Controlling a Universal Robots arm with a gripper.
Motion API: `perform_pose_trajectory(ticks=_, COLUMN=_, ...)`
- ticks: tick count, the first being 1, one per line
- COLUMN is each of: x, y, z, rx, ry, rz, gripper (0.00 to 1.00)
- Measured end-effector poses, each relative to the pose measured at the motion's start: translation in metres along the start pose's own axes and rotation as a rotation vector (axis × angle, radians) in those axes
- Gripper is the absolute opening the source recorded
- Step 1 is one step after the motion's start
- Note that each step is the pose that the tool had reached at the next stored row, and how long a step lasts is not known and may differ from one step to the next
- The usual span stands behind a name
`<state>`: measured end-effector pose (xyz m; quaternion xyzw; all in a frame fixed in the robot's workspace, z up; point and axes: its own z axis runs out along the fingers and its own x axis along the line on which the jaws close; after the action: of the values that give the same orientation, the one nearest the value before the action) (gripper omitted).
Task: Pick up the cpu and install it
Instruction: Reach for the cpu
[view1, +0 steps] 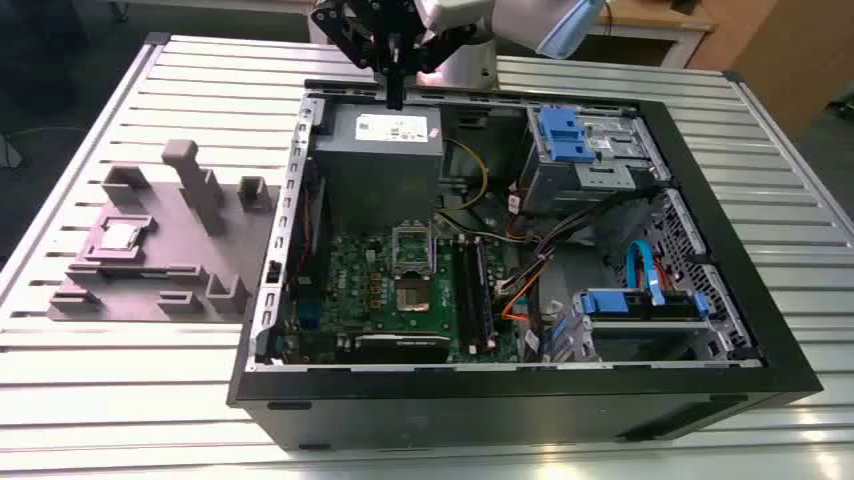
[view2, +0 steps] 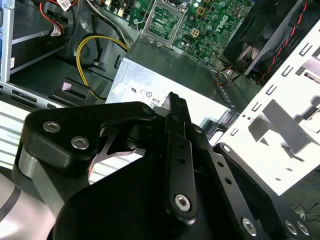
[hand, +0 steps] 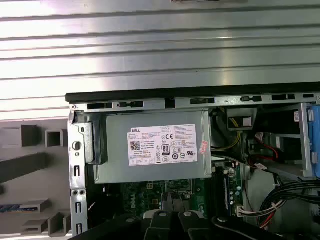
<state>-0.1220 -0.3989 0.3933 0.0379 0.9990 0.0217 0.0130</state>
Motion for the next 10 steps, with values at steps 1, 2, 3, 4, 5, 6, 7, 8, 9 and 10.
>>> perform_pose_trajectory(ticks=1, x=0.0000, y=0.0000, z=0.0000, rx=0.0000, ry=0.0000, rz=0.000, gripper=0.11)
perform_pose_trajectory(ticks=2, x=0.0000, y=0.0000, z=0.0000, rx=0.0000, ry=0.0000, rz=0.000, gripper=0.11)
perform_pose_trajectory(ticks=3, x=0.0000, y=0.0000, z=0.0000, rx=0.0000, ry=-0.0001, rz=0.000, gripper=0.11)
perform_pose_trajectory(ticks=4, x=0.0000, y=0.0000, z=0.0000, rx=-0.0001, ry=-0.0001, rz=0.000, gripper=0.11)
perform_pose_trajectory(ticks=5, x=0.0001, y=0.0000, z=0.0000, rx=0.0000, ry=0.0000, rz=0.000, gripper=0.11)
perform_pose_trajectory(ticks=6, x=0.0003, y=0.0000, z=0.0000, rx=0.0000, ry=-0.0001, rz=0.000, gripper=0.11)
perform_pose_trajectory(ticks=7, x=0.0005, y=0.0000, z=0.0000, rx=-0.0001, ry=-0.0001, rz=0.000, gripper=0.11)
perform_pose_trajectory(ticks=8, x=0.0006, y=0.0000, z=0.0000, rx=0.0000, ry=0.0000, rz=0.000, gripper=0.11)
perform_pose_trajectory(ticks=9, x=0.0007, y=-0.0001, z=0.0000, rx=0.0000, ry=0.0000, rz=0.000, gripper=0.11)
perform_pose_trajectory(ticks=10, x=0.0008, y=-0.0001, z=0.0000, rx=0.0000, ry=0.0000, rz=0.000, gripper=0.11)
